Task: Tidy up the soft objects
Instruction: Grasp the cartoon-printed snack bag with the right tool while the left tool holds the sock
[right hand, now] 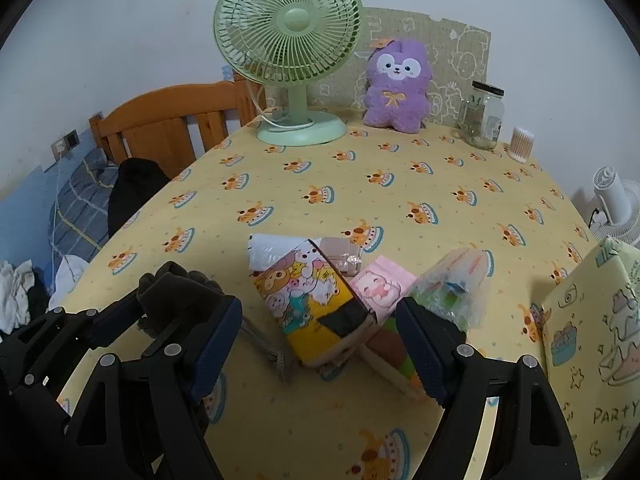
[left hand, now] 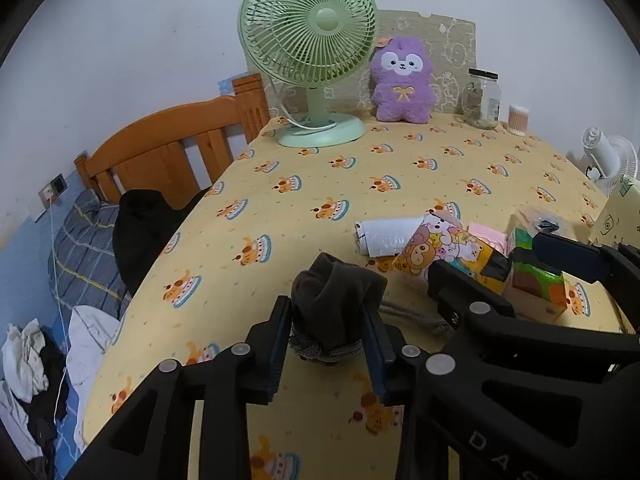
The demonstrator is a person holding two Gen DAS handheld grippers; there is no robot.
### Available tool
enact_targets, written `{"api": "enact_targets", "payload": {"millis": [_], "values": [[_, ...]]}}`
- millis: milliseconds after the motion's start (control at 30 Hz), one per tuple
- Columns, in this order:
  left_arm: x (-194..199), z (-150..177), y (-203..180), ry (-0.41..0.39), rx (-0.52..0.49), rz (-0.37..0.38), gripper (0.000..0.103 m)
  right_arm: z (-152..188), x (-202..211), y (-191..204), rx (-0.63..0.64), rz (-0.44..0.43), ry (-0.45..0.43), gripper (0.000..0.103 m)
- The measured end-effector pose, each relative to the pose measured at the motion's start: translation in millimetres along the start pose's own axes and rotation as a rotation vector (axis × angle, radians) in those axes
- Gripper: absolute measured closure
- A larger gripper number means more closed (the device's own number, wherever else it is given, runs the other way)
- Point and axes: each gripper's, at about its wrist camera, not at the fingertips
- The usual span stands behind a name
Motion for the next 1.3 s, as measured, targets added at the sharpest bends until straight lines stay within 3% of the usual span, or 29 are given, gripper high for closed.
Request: {"api": "enact_targets", "payload": {"millis": [467, 633, 833, 1300], "values": [[-23, 0, -5, 0.044, -0.012, 0.068, 0.059, -1, -33, -9, -0.029, 0.007, 0.072, 0.022], [-25, 0, -6, 0.059, -0.014, 0.088, 0.064, -1, -37, -9, -0.029, 0.007, 0.088, 0.032], [-21, 1, -6, 0.056, -0.013, 0.091, 0.066, 1, -35, -8, -0.027, 0.01, 0.088, 0.039], [10, -2, -2, 0.01, 0.003, 0.086, 0.067, 0, -2, -3, -0.042, -0.011, 0.042, 0.042]]}}
Point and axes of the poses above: each gripper's, at about its wrist camera, not at the fingertips, and x roughly against the way its jaws point, y to its left, z to its underside, and after that the axes turned 11 degrees about -z, right-handed
